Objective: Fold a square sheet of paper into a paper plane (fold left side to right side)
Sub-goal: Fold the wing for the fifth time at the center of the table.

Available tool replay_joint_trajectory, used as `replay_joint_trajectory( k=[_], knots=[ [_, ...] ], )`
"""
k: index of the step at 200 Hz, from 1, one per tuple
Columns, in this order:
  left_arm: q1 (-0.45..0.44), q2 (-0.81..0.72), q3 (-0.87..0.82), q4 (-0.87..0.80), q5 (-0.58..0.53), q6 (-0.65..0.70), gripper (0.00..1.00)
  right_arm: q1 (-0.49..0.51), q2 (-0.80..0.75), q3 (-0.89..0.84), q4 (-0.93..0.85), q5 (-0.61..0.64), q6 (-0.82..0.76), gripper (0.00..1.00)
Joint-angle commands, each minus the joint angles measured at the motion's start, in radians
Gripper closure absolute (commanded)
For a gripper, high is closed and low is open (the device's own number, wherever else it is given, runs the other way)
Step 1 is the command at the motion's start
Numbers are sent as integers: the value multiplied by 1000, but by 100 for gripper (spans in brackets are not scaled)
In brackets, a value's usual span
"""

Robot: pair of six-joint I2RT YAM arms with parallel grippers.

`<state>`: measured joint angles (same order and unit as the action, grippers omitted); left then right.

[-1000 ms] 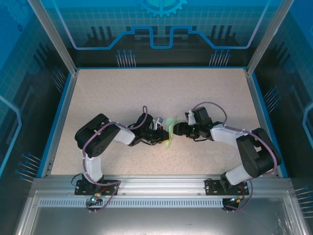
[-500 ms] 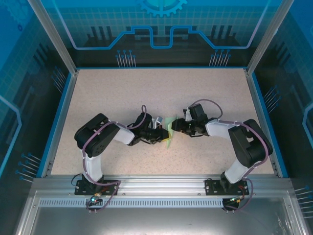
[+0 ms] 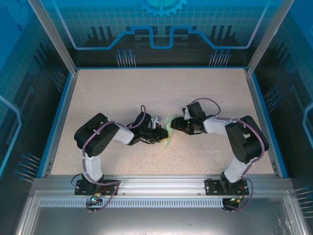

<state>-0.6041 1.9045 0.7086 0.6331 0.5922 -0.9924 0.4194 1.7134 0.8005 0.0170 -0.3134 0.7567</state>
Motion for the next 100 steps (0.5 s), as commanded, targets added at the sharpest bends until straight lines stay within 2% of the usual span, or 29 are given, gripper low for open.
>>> replay_joint_trajectory(
  k=[1,100],
  knots=[
    [10,-28,3,-23,0,24,88,28,63,19,29,14,3,45],
    [40,-104,35,-160,-17,99,69,35,83,26,31,6,4,45]
  ],
)
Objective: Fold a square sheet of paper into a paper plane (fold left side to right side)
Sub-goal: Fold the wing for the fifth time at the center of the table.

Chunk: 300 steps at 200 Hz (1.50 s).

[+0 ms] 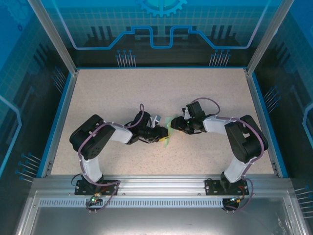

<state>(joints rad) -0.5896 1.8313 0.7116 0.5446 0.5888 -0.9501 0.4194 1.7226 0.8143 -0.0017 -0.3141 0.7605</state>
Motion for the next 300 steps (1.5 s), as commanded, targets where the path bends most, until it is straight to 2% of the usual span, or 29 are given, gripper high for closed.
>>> replay_joint_trajectory(
  k=[1,38,73,141,156,183,219,259,300],
  knots=[
    [25,-30,33,-74,-14,56,69,34,74,11,49,7,0,45],
    [37,17,77,-89,0,64,62,37,75,11,52,5,0,45],
    [39,54,123,-98,13,75,62,37,72,9,49,5,0,45],
    [61,76,150,-142,-5,117,93,20,7,14,56,-23,-12,43],
    [65,73,155,-146,-2,124,96,1,-38,17,51,-31,-19,42],
    [69,69,164,-155,3,135,98,-28,-112,11,59,-24,-16,30],
    [69,65,164,-157,6,140,99,-46,-124,16,119,-42,39,1],
    [69,62,164,-153,7,139,99,-41,-48,74,138,-67,82,1],
    [69,63,165,-152,8,136,99,-34,26,158,77,-41,86,1]
  ],
)
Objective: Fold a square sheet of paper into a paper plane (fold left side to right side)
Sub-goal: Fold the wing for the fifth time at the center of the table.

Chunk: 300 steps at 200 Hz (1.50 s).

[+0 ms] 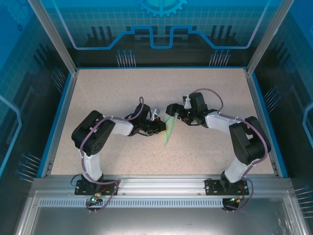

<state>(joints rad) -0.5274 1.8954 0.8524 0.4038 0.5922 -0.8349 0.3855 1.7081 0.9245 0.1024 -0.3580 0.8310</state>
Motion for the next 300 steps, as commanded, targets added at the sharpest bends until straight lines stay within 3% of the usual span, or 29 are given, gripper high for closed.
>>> replay_joint_trajectory(
  k=[1,142,217,300],
  knots=[
    [7,-1,25,-12,4,20,99,1,42,49,-28,3,16,1],
    [7,-10,24,-22,5,26,99,28,160,126,-91,16,4,1],
    [17,12,52,-81,0,81,99,46,231,195,-256,66,-57,1],
    [33,38,77,-143,-2,139,98,58,241,203,-297,82,-84,1]
  ],
)
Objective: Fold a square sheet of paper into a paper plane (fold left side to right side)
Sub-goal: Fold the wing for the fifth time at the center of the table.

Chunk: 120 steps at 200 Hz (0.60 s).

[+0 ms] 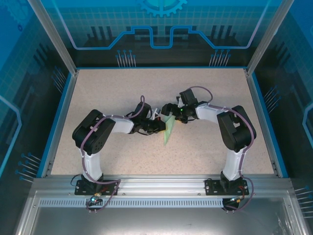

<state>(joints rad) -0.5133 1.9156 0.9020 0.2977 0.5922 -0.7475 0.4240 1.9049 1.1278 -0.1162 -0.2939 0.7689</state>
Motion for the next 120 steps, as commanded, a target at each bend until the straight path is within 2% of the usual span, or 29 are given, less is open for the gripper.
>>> replay_joint_trajectory(
  k=[1,63,120],
  knots=[
    [19,18,27,-38,-1,53,98,19,44,0,-79,19,-23,1],
    [32,32,57,-97,5,116,98,27,48,6,-86,20,-31,1],
    [32,69,77,-101,15,119,98,32,50,10,-91,17,-33,1]
  ],
)
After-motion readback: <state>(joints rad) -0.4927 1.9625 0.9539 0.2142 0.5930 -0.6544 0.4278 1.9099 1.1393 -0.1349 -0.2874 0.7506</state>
